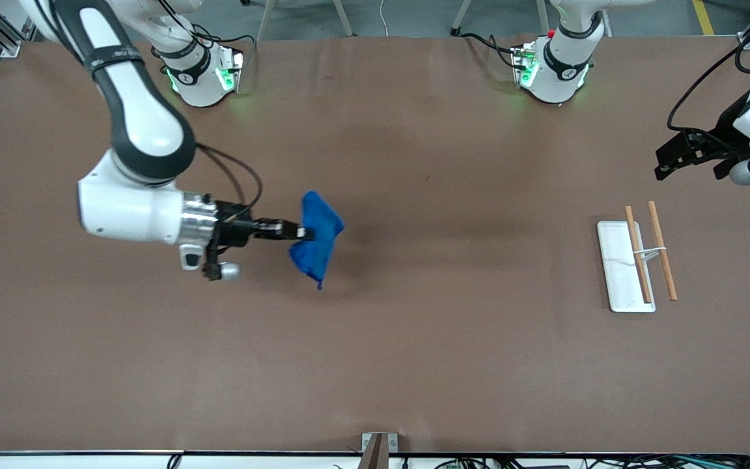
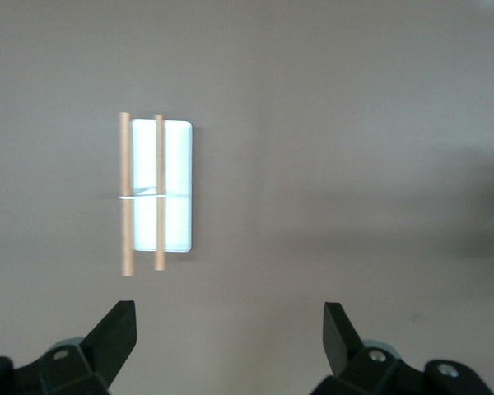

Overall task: Right arm passes towel to left arm to hang
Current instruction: 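Lift the blue towel with the right gripper toward the table middle, then carry the towel forward while the left gripper reaches toward it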

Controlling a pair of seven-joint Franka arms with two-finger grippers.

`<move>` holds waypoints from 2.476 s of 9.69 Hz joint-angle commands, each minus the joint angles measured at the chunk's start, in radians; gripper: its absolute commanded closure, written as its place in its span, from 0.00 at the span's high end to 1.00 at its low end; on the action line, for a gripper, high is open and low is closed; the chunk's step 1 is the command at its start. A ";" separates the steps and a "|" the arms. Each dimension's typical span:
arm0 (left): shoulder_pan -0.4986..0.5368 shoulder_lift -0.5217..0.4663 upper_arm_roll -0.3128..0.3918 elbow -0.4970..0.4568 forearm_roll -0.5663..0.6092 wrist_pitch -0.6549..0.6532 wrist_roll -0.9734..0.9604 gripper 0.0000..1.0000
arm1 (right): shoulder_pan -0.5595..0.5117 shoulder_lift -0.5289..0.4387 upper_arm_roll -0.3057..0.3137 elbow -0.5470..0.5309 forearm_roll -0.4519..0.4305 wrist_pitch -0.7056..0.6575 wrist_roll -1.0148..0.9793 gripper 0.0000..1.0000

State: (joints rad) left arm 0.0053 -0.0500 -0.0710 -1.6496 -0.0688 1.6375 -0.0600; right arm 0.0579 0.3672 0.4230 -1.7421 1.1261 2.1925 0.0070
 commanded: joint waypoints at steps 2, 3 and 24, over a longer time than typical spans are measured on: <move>0.030 0.005 0.004 -0.021 -0.135 -0.018 0.142 1.00 | 0.003 0.021 0.126 -0.020 0.391 0.036 -0.232 0.00; 0.057 0.012 0.004 -0.021 -0.208 -0.059 0.229 1.00 | 0.031 0.027 0.129 -0.025 0.522 0.035 -0.346 0.00; -0.010 0.281 -0.015 -0.450 -1.439 -0.251 0.664 0.93 | 0.086 0.194 0.322 0.102 1.066 -0.017 -0.791 0.00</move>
State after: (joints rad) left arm 0.0153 0.1987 -0.0822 -2.0819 -1.4761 1.3565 0.5673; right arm 0.1421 0.5499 0.7325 -1.6570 2.1608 2.1659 -0.7568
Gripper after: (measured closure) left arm 0.070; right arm 0.930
